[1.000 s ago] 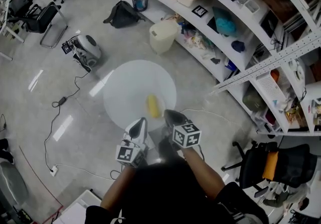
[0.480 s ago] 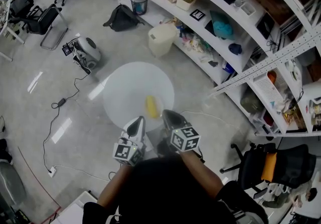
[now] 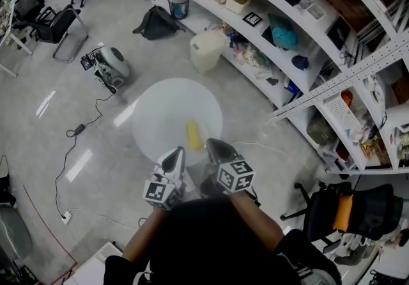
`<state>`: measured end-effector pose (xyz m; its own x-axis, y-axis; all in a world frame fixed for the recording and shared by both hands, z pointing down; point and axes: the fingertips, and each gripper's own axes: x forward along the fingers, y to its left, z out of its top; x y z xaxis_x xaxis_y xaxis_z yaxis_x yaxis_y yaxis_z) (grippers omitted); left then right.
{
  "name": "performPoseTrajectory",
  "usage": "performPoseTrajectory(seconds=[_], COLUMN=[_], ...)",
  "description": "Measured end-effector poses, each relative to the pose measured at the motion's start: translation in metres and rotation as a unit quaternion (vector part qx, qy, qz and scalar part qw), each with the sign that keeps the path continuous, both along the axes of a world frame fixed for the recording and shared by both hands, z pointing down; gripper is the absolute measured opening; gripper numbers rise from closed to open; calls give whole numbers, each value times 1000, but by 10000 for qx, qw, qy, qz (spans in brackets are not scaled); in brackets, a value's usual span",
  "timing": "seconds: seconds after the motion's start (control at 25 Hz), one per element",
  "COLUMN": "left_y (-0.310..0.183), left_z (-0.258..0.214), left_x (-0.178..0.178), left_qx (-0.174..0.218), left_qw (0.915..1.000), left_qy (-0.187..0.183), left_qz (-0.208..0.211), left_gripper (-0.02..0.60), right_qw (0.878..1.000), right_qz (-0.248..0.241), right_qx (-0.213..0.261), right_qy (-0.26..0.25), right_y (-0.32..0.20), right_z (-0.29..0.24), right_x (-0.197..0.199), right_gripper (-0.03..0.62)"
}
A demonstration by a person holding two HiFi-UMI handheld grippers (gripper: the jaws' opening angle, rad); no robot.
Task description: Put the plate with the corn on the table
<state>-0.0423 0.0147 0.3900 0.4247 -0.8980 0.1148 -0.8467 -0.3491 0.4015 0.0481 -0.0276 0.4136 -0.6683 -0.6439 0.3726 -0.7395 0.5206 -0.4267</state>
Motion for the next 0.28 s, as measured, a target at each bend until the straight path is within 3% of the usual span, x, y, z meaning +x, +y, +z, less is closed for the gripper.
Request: performPoseTrajectory(seconds=[0.28], left_y=[-1], left_z=[3], left_x=[0], left_qx=[94], left_qw=[10000], left_qy=[-23], left_qz=[8], left_gripper=[3], right_qw=[9999], right_qz=[25], right_qx=[91], right_qy=[-82], right_y=[-2], right_z=[-3], right_x=[2], right_gripper=[8])
